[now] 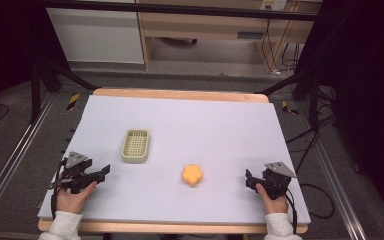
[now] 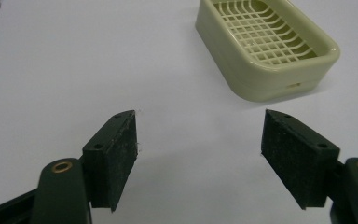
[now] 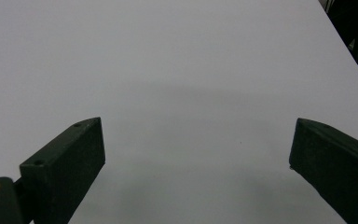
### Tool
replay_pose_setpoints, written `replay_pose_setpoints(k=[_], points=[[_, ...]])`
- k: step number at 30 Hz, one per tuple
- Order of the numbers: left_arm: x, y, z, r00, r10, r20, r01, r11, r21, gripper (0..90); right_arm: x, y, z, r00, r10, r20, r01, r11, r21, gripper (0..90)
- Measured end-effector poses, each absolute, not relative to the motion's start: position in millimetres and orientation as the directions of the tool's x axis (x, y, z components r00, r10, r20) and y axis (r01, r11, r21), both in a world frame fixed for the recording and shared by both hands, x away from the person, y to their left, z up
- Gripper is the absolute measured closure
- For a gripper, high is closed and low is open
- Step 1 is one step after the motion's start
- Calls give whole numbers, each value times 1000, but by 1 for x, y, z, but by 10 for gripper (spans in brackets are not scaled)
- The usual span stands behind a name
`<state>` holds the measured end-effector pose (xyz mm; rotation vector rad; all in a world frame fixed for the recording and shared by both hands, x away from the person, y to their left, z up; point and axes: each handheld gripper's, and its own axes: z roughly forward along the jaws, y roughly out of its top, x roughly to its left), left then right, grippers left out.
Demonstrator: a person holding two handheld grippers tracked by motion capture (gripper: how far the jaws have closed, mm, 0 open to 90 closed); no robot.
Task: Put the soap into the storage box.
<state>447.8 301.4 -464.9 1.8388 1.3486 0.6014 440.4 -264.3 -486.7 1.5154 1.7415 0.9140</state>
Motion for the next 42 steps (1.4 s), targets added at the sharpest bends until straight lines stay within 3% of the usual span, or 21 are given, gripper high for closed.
replay_pose_setpoints(k=[15, 42], points=[[439, 279, -460, 404, 914, -41, 569, -216, 794, 341, 440, -264, -487, -123, 992, -31, 545, 93, 833, 39], [439, 246, -448, 480, 876, -34, 543, -267, 796, 293, 441, -264, -487, -121, 992, -20, 556, 85, 827, 39]])
